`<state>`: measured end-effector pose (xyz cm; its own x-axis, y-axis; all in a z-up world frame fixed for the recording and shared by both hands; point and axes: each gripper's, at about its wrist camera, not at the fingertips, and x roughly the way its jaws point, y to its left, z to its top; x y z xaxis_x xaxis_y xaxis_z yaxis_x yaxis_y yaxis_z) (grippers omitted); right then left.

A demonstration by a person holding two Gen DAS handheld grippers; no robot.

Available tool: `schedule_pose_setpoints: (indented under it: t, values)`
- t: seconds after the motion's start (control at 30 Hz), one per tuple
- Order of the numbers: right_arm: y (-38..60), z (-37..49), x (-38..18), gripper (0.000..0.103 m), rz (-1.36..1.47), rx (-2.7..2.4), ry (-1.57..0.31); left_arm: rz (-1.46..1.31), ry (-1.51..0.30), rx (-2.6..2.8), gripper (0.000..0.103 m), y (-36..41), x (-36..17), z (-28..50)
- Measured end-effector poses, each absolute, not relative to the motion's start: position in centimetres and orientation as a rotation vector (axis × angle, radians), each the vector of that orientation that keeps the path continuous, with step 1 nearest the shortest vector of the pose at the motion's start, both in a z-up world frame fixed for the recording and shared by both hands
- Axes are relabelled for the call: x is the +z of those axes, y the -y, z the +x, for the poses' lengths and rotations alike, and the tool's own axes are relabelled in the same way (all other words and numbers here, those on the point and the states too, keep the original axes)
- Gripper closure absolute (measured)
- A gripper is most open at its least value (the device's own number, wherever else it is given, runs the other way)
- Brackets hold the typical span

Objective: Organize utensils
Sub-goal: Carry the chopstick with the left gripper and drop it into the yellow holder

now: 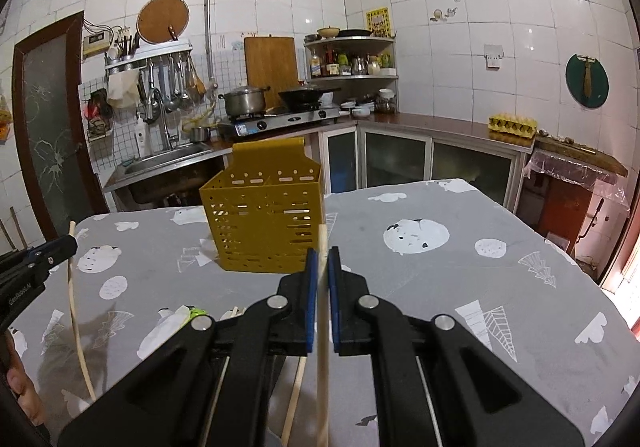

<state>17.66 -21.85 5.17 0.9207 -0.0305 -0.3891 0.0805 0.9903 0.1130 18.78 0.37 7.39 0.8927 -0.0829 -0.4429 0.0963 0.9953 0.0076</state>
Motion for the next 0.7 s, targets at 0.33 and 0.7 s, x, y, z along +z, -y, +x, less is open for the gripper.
schedule_pose_setpoints:
  t: [0.33,0.7]
  values:
    - [22.2,15.4,6.4,0.097,0.123,-0.083,-0.309,0.027,-0.372,-0.079,0.098,-0.7,8.3,16.5]
    - [22.5,16.6,9.4,0.097,0.120,-0.082,-0.225,0.000,-0.330,-0.115,0.098,-0.2,11.5,18.7]
